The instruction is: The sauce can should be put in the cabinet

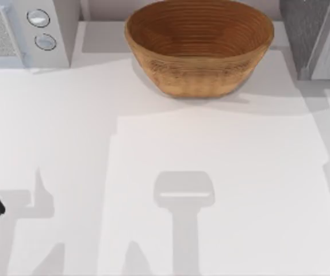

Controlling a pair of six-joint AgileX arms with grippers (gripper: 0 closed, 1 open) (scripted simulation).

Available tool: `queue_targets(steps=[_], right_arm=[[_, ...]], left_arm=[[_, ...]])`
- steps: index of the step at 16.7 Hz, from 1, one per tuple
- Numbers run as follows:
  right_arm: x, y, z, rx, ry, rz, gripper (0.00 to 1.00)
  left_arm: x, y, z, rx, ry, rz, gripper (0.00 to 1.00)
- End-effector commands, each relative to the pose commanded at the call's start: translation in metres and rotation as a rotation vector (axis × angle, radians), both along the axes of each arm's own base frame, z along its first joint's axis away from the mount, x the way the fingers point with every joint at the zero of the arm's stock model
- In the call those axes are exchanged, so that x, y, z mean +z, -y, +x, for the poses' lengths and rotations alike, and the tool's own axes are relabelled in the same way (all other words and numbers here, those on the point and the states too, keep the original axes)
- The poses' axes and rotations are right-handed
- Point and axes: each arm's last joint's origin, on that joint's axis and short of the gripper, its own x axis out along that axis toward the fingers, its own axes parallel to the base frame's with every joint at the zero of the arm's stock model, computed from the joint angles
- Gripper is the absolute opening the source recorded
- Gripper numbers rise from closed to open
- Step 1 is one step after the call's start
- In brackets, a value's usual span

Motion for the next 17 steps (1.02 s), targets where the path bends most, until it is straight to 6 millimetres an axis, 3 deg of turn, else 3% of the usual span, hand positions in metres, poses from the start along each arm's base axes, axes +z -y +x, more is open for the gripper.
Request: queue_targets(steps=[13, 17], right_arm=[[0.0000, 0.0000, 0.0000, 0.000, 0.000, 0.000, 0.98], [0.0000, 0.0000, 0.0000, 0.000, 0.000, 0.000, 1.00]], left_arm=[[0.0000, 0.0000, 0.0000, 0.000, 0.000, 0.000, 1.00], [0.0000, 0.0000, 0.0000, 0.000, 0.000, 0.000, 1.00]])
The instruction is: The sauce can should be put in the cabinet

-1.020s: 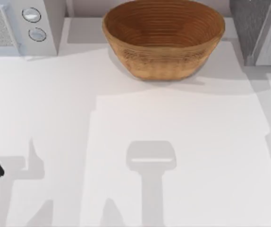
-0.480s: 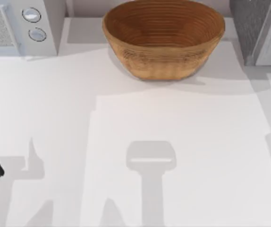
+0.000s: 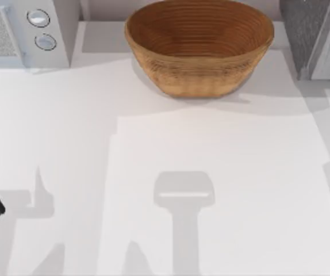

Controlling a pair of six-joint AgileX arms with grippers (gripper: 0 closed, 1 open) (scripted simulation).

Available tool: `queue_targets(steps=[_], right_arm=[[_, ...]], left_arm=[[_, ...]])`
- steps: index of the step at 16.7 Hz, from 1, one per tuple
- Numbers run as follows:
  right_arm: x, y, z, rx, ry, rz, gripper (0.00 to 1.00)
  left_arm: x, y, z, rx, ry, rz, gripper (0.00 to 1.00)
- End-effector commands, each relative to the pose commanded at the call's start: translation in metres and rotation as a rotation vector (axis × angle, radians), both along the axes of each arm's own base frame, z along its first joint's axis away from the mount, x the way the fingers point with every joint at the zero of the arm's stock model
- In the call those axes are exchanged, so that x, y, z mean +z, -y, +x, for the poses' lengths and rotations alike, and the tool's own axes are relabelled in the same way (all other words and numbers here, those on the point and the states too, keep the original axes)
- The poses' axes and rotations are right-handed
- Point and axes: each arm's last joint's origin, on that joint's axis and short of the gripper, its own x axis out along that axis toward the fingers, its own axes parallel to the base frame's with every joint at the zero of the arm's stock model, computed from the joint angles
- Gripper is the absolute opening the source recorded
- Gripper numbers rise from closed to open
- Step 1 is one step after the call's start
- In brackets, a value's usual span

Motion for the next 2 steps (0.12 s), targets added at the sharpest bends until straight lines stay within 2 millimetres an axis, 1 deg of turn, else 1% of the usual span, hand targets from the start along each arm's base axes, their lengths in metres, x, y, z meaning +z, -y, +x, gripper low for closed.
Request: queue_targets(steps=[2], right_arm=[[0.0000, 0.0000, 0.0000, 0.000, 0.000, 0.000, 1.00]], left_arm=[[0.0000, 0.0000, 0.0000, 0.000, 0.000, 0.000, 1.00]])
